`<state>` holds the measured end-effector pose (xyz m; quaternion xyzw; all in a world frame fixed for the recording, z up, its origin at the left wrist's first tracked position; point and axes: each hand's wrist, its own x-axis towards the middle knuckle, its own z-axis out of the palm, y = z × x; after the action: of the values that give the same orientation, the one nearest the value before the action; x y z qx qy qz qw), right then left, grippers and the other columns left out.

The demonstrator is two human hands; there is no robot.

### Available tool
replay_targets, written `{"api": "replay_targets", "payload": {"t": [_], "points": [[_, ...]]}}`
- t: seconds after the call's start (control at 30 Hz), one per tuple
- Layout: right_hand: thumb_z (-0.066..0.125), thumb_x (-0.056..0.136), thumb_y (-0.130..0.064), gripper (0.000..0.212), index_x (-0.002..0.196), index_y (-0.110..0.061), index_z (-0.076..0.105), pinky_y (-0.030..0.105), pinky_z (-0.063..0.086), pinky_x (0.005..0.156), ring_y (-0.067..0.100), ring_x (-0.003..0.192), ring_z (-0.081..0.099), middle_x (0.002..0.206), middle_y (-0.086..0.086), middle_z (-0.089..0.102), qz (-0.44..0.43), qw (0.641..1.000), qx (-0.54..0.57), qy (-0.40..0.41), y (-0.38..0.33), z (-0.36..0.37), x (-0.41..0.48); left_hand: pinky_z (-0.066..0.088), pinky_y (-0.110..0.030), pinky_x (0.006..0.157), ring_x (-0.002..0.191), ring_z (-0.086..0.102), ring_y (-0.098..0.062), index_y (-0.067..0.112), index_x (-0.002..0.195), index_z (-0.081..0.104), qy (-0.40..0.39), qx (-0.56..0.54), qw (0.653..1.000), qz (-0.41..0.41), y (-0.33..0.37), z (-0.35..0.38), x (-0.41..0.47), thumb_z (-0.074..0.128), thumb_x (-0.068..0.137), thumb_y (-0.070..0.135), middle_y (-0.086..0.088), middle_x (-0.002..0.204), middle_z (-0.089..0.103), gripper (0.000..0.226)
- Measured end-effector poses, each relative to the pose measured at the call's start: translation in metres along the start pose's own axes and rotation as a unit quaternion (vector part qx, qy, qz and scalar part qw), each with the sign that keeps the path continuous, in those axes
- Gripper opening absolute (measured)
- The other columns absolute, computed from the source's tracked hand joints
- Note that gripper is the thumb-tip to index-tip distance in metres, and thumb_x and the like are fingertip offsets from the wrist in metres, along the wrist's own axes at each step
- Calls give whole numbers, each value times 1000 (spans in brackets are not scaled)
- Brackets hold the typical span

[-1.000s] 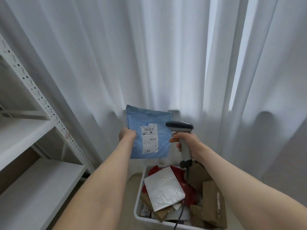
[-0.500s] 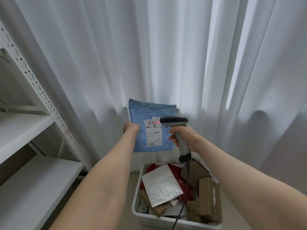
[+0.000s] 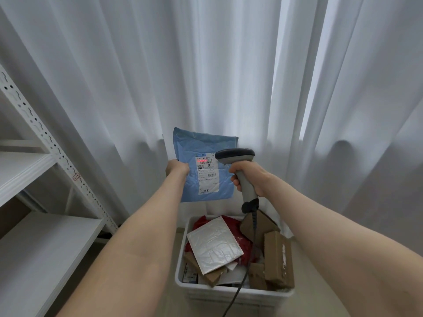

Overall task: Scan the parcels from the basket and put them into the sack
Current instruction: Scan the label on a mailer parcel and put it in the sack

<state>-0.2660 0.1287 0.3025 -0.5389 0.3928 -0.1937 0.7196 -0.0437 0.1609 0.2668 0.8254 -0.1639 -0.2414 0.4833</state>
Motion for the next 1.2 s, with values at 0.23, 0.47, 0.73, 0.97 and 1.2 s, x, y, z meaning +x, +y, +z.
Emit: {"api": "replay_targets", "payload": {"t": [0.23, 0.47, 0.73, 0.97, 1.2], "points": [[58, 83, -8, 12, 95, -9, 56, 20, 45, 43, 10, 42, 52, 52, 2, 58, 12, 1000, 6, -1, -2, 6, 0, 53, -33, 75, 82, 60, -25, 1, 113, 62, 1, -23, 1000, -12, -6, 1, 4, 56, 90, 7, -12, 107, 64, 24], [60, 86, -9, 14, 100, -6, 59, 22, 47, 45, 11, 46, 55, 68, 10, 69, 23, 999, -26, -6, 6, 4, -2, 52, -32, 76, 81, 59, -24, 0, 113, 62, 5, -55, 998, -22, -4, -5, 8, 53, 89, 3, -12, 102, 64, 25], [60, 86, -9, 16, 101, -7, 58, 22, 47, 45, 11, 47, 54, 61, 7, 62, 22, 999, -30, 7, 13, 5, -2, 55, -37, 85, 94, 65, -28, 1, 112, 62, 10, -72, 997, -34, -3, -12, 13, 54, 89, 2, -13, 110, 65, 24], [59, 84, -8, 16, 100, -7, 58, 23, 47, 46, 10, 48, 54, 59, 3, 58, 8, 999, -53, 0, 12, 7, -4, 56, -37, 83, 84, 62, -26, 1, 110, 63, 7, -75, 997, -33, -4, -13, 14, 54, 88, 0, -12, 107, 65, 23], [59, 83, -7, 13, 96, -8, 58, 23, 46, 46, 11, 47, 53, 57, 3, 57, -2, 997, -81, 0, 11, 11, -5, 53, -32, 78, 83, 58, -23, -2, 114, 59, 1, -95, 994, -49, -5, -18, 16, 53, 89, -3, -9, 99, 59, 26]]}}
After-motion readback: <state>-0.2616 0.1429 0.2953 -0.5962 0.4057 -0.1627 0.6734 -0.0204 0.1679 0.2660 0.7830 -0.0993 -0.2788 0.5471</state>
